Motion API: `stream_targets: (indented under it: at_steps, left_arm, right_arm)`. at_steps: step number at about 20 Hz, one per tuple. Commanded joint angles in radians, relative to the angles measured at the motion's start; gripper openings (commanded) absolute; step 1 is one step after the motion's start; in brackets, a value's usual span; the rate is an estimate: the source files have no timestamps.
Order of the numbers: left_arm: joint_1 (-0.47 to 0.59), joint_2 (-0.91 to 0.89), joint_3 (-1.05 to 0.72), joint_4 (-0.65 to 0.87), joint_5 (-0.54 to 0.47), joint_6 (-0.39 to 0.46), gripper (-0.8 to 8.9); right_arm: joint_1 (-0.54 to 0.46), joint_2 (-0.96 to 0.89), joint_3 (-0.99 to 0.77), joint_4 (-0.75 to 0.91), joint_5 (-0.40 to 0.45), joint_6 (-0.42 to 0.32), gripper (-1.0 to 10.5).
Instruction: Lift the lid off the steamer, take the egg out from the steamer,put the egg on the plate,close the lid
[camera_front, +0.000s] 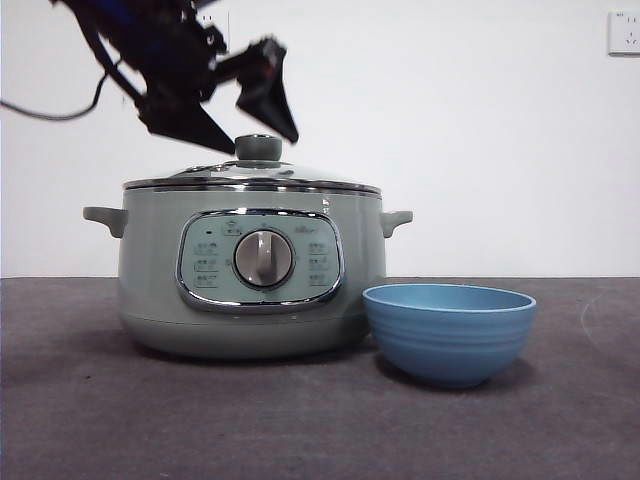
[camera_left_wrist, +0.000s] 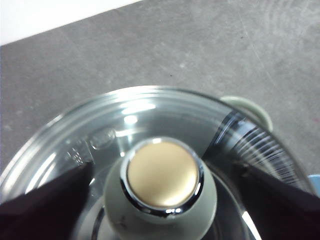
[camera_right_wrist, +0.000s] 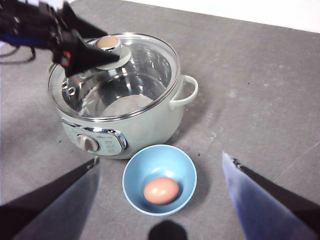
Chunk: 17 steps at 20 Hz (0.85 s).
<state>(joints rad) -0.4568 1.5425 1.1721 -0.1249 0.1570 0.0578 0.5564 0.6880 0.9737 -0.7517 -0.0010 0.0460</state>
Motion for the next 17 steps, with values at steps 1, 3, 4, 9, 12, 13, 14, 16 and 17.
stream_targets:
  at_steps: [1, 3, 4, 9, 12, 13, 14, 16, 17]
  left_arm:
    - [-0.002, -0.033, 0.055, -0.064, 0.003, -0.010, 5.48]
    - [-0.002, -0.070, 0.110, -0.174, 0.003, -0.009, 5.47]
    - [-0.002, -0.093, 0.152, -0.269, 0.003, -0.009, 5.47]
    - [-0.002, -0.217, 0.401, -0.835, 0.028, -0.009, 5.30]
    - [-0.003, -0.288, 0.510, -1.039, 0.124, -0.009, 5.28]
    - [-0.004, -0.312, 0.523, -1.068, 0.144, -0.009, 5.09]
    - [-0.003, -0.340, 0.531, -1.099, 0.159, -0.009, 4.45]
    - [-0.003, -0.383, 0.532, -1.147, 0.161, -0.009, 2.75]
    - [-0.003, -0.395, 0.532, -1.168, 0.161, -0.008, 1.33]
  right_arm:
    - [0.002, -0.001, -0.008, 0.004, -0.028, 0.010, 4.1]
    - [0.002, -0.001, -0.008, -0.004, -0.069, 0.010, 4.1]
    - [0.002, -0.001, -0.008, -0.016, -0.095, 0.008, 4.1]
    - [0.002, 0.006, -0.008, -0.137, -0.159, 0.006, 4.1]
    - [0.002, 0.006, -0.008, -0.191, -0.183, 0.006, 4.1]
    - [0.002, 0.006, -0.008, -0.200, -0.215, 0.006, 4.1]
    - [0.002, 0.006, -0.008, -0.204, -0.261, 0.006, 4.1]
    - [0.002, 0.006, -0.008, -0.212, -0.322, 0.006, 2.8]
    - [0.002, 0.006, -0.008, -0.217, -0.343, 0.006, 1.3]
